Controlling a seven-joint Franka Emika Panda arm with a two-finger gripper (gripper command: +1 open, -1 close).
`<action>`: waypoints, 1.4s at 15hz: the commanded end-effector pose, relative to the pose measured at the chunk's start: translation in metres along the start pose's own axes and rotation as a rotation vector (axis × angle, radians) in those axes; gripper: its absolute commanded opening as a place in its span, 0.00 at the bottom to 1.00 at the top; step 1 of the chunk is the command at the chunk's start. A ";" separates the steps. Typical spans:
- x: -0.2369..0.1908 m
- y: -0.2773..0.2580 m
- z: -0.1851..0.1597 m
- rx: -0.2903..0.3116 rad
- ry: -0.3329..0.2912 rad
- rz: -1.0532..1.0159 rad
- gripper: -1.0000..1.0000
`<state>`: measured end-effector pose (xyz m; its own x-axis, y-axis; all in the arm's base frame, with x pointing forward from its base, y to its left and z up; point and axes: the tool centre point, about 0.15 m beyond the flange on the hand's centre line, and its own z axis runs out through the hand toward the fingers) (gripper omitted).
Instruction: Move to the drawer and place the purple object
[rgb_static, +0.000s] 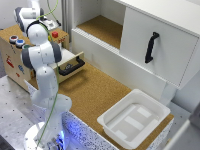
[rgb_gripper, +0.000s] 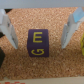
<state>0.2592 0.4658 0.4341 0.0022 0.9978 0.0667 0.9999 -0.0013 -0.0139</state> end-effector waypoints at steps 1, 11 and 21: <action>0.015 0.005 -0.003 0.001 -0.100 0.015 0.00; -0.040 0.014 -0.061 -0.063 -0.030 0.272 0.00; -0.195 -0.042 0.019 0.020 -0.020 0.233 0.00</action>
<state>0.2540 0.3483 0.4656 0.2724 0.9543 -0.1226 0.9598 -0.2785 -0.0353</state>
